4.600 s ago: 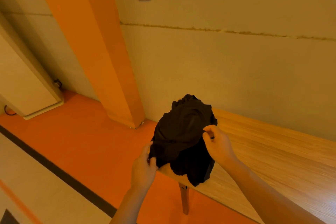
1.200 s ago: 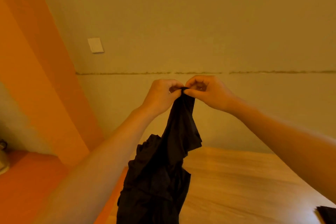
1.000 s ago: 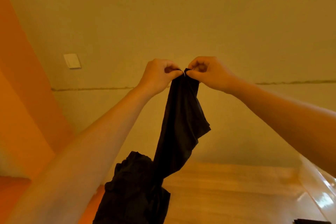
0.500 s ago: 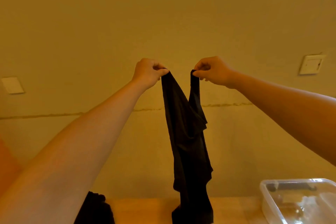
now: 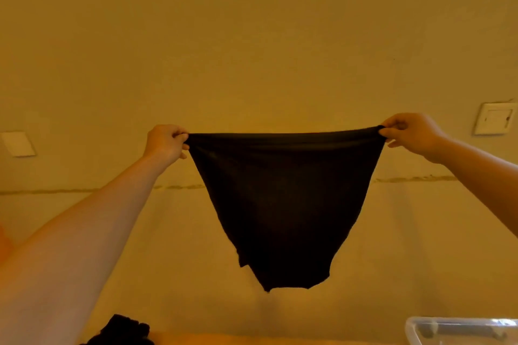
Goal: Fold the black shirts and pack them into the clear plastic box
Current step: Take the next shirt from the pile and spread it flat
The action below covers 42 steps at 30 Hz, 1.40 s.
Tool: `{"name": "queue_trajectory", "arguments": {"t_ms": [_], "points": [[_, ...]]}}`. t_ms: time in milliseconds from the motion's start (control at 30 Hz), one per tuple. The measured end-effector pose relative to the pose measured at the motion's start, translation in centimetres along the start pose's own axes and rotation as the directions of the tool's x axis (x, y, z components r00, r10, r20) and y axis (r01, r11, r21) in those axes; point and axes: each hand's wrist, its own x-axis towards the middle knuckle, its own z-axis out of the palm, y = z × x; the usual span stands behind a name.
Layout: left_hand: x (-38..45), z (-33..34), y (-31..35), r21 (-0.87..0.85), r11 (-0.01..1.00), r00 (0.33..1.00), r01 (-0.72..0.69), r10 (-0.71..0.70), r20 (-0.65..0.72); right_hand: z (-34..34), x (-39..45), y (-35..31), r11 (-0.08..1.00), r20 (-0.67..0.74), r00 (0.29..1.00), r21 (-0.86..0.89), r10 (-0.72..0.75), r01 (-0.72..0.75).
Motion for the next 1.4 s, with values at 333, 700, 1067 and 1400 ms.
{"name": "queue_trajectory", "arguments": {"t_ms": [333,700,1067,1400], "points": [[-5.1,-1.3,-7.0,0.317,0.909,0.924,-0.270,0.151,0.352,3.3,-5.8,4.2,0.994,0.223,0.969,0.021,0.102,-0.110],[-19.7,-5.3,-15.8,0.203,0.962,0.843,-0.185,0.049,0.536,7.2,-23.5,10.3,0.983,0.318,0.932,-0.115,0.176,-0.146],[-37.4,-9.8,-27.0,0.135,0.971,0.760,-0.199,0.066,0.647,10.7,-46.0,11.7,0.937,0.344,0.883,-0.253,0.320,-0.241],[-49.0,-8.9,-34.0,0.303,0.910,0.715,-0.283,-0.010,0.699,16.4,-57.8,15.8,0.856,0.382,0.816,-0.457,0.434,-0.241]]}}
